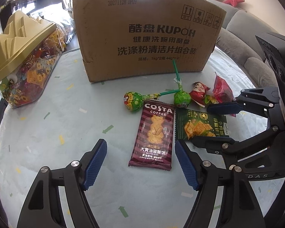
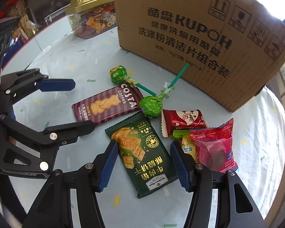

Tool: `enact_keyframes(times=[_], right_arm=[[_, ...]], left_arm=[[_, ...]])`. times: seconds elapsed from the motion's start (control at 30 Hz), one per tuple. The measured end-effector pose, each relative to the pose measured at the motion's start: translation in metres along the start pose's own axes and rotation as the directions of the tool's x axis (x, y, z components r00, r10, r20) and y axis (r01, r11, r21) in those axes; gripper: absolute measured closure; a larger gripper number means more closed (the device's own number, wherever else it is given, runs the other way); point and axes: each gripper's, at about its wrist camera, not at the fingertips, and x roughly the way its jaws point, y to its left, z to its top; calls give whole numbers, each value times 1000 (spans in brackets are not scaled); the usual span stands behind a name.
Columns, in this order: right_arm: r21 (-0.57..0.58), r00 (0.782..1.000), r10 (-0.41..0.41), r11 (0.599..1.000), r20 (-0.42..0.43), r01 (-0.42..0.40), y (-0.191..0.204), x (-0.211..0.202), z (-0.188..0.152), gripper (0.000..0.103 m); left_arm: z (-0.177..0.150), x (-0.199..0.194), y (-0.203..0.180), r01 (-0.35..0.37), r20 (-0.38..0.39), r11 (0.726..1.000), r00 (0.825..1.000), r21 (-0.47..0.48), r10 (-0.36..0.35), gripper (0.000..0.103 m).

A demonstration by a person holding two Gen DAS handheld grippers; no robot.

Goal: Organize snacks
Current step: 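Grasp the COSTA biscuit packet with the left tool while the right tool grasps the green cracker packet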

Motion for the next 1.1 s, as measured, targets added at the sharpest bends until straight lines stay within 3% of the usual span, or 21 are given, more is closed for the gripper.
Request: enact_keyframes(times=[0.3, 0.67, 0.9, 1.1], right_arm=[[134, 996, -37, 991, 78, 26, -5, -7, -15, 55], [246, 989, -60, 969, 134, 25, -14, -19, -33, 57], [238, 988, -71, 971, 140, 36, -10, -17, -32, 57], [213, 988, -84, 975, 130, 55, -4, -12, -25, 49]], left_arm=[[5, 11, -2, 4, -21, 1000, 1000, 5, -3, 30], [13, 26, -18, -22, -6, 999, 1000, 41, 22, 30], [14, 24, -15, -37, 25, 999, 999, 24, 36, 60], [2, 10, 0, -15, 18, 1000, 1000, -14, 15, 66]])
